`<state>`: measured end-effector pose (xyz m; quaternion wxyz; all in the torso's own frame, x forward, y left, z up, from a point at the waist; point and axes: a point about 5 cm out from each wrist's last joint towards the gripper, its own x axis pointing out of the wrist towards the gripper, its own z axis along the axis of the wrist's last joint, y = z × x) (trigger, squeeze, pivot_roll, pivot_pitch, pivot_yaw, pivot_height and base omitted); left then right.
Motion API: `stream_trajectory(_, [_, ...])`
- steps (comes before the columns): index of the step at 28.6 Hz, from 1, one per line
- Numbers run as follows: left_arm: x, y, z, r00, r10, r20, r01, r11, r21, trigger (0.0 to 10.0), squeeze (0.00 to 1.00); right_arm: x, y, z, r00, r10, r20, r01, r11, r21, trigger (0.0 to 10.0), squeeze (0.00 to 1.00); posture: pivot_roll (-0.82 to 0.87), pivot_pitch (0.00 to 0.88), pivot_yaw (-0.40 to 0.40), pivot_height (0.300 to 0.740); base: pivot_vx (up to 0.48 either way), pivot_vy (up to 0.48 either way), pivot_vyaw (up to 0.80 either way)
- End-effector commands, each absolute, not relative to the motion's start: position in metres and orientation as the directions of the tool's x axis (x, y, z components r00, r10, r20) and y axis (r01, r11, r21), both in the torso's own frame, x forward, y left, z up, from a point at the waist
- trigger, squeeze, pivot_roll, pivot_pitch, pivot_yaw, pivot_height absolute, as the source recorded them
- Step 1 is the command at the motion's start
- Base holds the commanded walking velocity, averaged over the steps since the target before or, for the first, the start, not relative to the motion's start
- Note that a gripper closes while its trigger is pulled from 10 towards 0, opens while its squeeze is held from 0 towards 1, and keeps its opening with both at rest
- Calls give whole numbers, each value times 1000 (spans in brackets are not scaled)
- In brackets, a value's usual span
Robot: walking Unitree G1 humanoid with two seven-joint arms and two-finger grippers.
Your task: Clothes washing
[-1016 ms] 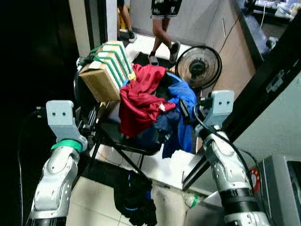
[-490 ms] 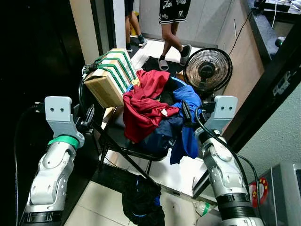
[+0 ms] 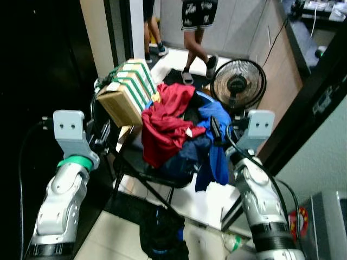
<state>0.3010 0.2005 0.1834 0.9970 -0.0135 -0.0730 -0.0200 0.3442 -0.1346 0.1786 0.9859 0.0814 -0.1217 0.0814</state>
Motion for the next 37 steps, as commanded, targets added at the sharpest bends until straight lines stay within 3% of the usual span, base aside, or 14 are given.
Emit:
stream_trajectory(1, [300,199,183,988,-40,150,45,998,-32,10000,0,345,-135,177,960,147,239,-183,974,134,10000,0,110,0,-16,740,386,0,0])
stream_trajectory(37, [295,197,178,988,-25,150,33,998,-47,10000,0,347,-130,178,955,196,223,-226,967,118,10000,0,103,0,-53,740,398,0,0])
